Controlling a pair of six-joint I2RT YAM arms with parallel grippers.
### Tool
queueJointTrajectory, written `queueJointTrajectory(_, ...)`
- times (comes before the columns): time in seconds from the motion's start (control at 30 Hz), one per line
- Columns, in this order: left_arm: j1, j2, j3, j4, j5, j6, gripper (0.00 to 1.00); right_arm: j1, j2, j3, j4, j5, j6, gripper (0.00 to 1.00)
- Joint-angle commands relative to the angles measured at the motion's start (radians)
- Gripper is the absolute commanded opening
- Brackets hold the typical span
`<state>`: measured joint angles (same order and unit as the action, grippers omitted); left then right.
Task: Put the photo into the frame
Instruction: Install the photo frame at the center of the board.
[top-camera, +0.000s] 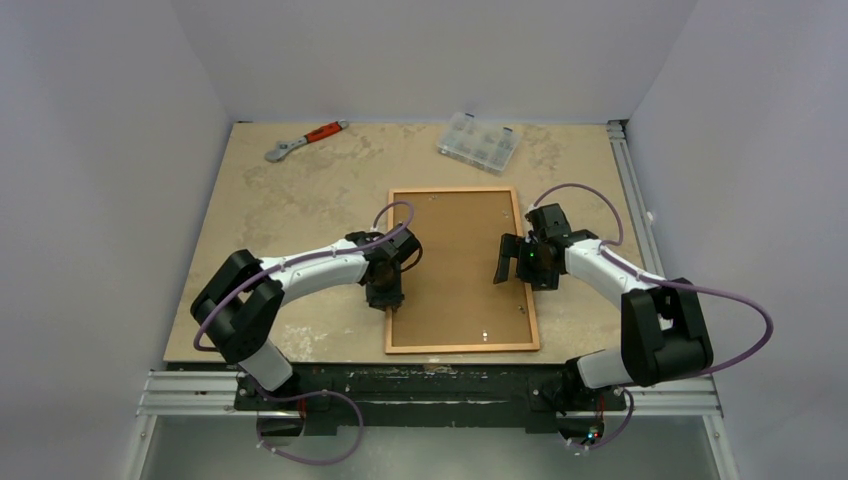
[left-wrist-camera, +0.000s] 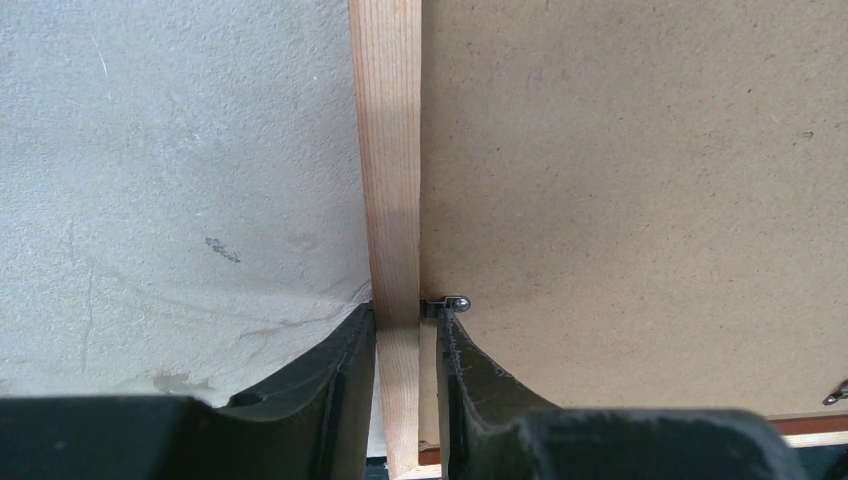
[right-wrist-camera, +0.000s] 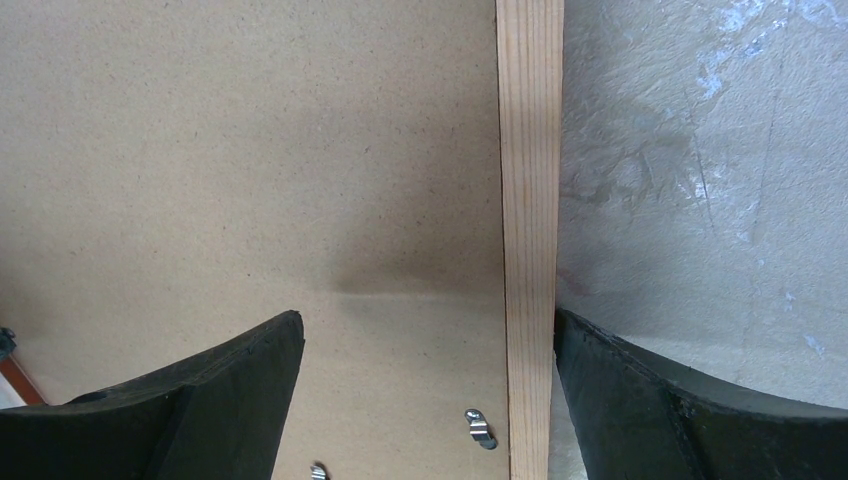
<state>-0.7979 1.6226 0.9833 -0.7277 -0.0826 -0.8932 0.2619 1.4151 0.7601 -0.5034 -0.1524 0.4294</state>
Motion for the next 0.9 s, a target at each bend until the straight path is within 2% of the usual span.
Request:
queueJointTrajectory(0.0, -0.004, 0.008, -0.018, 0.018, -0.010, 0.019, 0.04, 0.011, 0.010, 0.031, -0.035, -0.041, 0.021, 0.93)
queueJointTrajectory(0.07, -0.003, 0.008, -0.017, 0.017, -0.010, 0.020, 0.04, 0.010, 0.010, 0.031, -0.036, -0.041, 0.020, 0.93)
queueJointTrajectory(0.1, -0.003, 0.006, -0.019, 0.020, -0.010, 0.020, 0.08, 0.011, 0.007, 0.030, -0.037, -0.040, 0.020, 0.93)
queueJointTrajectory(0.13, -0.003, 0.000, -0.021, 0.023, -0.008, 0.020, 0.14, 0.011, 0.006, 0.029, -0.036, -0.038, 0.017, 0.93)
queueJointTrajectory(0.2, -0.001, -0.021, -0.030, 0.032, -0.006, 0.020, 0.36, 0.011, 0.005, 0.028, -0.041, -0.028, 0.009, 0.93)
queueJointTrajectory(0.27, 0.008, -0.049, -0.051, 0.057, 0.013, 0.023, 0.54, 0.011, 0.005, 0.026, -0.041, -0.025, 0.012, 0.92)
queueJointTrajectory(0.37, 0.042, -0.115, -0.109, 0.138, 0.075, 0.020, 0.67, 0.017, 0.005, 0.019, -0.030, -0.036, 0.017, 0.92)
queueJointTrajectory(0.53, 0.125, -0.228, -0.231, 0.246, 0.167, 0.003, 0.72, 0.080, 0.025, 0.039, -0.024, -0.021, 0.034, 0.92)
queueJointTrajectory(0.67, 0.169, -0.290, -0.262, 0.216, 0.139, 0.009, 0.74, 0.173, 0.066, 0.086, -0.012, 0.000, 0.074, 0.91)
queueJointTrajectory(0.87, 0.185, -0.313, -0.261, 0.153, 0.087, 0.021, 0.76, 0.235, 0.090, 0.147, -0.045, 0.077, 0.060, 0.91)
